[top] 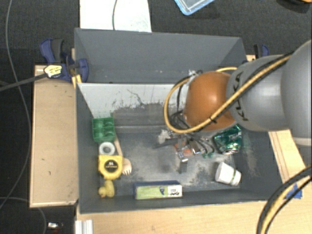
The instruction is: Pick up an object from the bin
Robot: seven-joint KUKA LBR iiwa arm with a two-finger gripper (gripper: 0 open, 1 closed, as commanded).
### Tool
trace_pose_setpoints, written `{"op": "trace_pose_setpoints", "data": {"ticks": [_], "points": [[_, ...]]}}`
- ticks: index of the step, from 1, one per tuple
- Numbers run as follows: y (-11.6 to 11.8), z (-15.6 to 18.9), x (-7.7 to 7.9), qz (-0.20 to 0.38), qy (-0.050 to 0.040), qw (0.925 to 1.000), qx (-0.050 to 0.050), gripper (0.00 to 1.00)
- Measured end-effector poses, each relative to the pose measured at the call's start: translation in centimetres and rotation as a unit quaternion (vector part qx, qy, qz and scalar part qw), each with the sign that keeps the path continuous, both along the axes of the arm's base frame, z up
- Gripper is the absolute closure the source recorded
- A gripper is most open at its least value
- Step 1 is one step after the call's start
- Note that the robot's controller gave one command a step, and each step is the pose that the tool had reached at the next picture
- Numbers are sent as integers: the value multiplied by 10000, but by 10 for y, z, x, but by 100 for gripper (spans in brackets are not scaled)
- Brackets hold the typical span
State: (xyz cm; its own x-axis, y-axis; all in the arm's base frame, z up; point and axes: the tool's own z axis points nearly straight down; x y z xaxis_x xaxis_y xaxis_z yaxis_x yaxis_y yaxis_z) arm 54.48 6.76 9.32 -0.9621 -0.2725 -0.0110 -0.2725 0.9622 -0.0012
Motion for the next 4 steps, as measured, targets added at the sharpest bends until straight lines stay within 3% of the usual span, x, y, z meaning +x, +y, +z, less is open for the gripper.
{"op": "trace_pose_setpoints", "data": {"ticks": [1,2,3,4], "points": [[-21,18,-5,-1265,10,9920,17,0],[-30,59,15,-602,8,9982,2,0],[-24,17,16,-1845,-27,9828,26,0],[-44,-15,25,-1822,6,9833,18,0]]}}
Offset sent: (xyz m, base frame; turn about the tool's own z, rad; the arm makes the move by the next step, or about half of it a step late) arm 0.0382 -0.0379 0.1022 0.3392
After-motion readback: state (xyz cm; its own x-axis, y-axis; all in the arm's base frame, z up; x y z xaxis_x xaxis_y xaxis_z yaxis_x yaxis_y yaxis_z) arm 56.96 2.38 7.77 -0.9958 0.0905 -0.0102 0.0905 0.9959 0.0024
